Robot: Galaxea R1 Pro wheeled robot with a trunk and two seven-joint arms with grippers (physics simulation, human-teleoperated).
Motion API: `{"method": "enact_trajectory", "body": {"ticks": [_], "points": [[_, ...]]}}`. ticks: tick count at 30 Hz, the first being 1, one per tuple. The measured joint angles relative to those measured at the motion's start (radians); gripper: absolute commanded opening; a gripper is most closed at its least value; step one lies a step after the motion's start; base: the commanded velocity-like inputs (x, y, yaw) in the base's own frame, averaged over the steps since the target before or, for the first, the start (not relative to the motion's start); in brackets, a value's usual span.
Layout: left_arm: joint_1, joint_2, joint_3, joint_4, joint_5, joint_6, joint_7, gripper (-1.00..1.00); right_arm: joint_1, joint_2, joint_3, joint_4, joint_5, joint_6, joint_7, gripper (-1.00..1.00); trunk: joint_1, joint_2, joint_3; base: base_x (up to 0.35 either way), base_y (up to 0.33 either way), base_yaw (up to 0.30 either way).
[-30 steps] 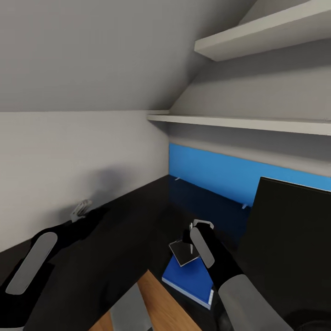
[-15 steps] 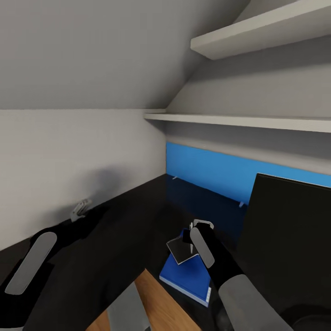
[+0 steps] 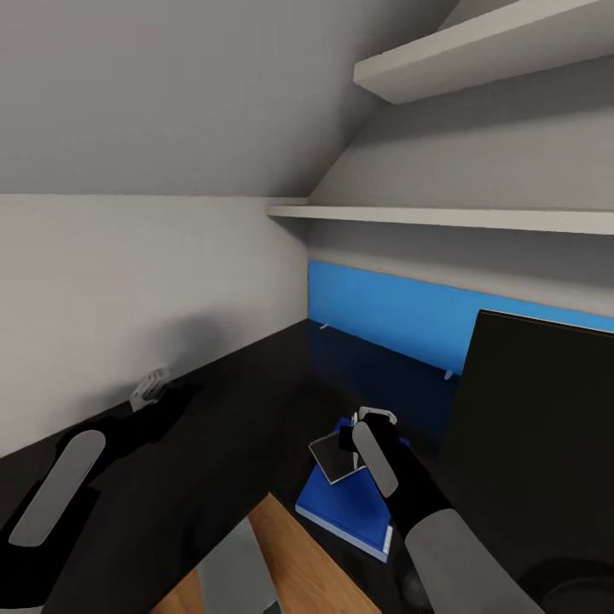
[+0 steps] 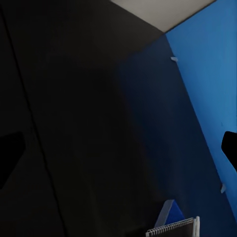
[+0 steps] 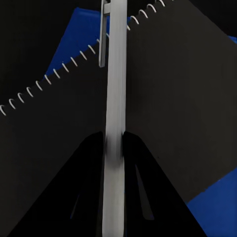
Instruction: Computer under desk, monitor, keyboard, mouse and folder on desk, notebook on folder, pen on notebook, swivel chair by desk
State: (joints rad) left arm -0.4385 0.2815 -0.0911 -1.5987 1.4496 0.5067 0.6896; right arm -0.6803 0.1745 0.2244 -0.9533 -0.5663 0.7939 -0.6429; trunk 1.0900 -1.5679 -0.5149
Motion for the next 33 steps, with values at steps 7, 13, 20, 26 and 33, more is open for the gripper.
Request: {"method": "enact_trajectory", "body": {"ticks": [7, 13, 20, 26, 33], "points": [[0.0, 0.0, 0.0, -0.001, 0.0, 0.0, 0.0, 1.0, 0.0, 0.0, 0.0, 0.0, -0.001, 0.0, 0.0, -1.0, 0.0, 0.0, 0.0, 0.0, 0.0, 0.0], [-0.001, 0.0, 0.0, -0.001, 0.0, 0.0, 0.0, 1.0, 0.0, 0.0, 0.0, 0.0, -0.003, -0.001, 0.001, 1.0, 0.0, 0.0, 0.0, 0.0, 0.0, 0.0], [-0.001, 0.0, 0.0, -0.002, 0.0, 0.0, 0.0, 1.0, 0.0, 0.0, 0.0, 0.0, -0.003, -0.001, 0.001, 1.0, 0.0, 0.0, 0.0, 0.0, 0.0, 0.0], [0.0, 0.0, 0.0, -0.002, 0.0, 0.0, 0.0, 1.0, 0.0, 0.0, 0.0, 0.0, -0.003, -0.001, 0.001, 1.0, 0.0, 0.0, 0.0, 0.0, 0.0, 0.0], [0.001, -0.001, -0.007, -0.001, -0.001, 0.003, 0.0, 1.0, 0.003, 0.0, 0.001, -0.011, -0.001, -0.001, 0.001, 1.0, 0.0, 0.0, 0.0, 0.0, 0.0, 0.0]]}}
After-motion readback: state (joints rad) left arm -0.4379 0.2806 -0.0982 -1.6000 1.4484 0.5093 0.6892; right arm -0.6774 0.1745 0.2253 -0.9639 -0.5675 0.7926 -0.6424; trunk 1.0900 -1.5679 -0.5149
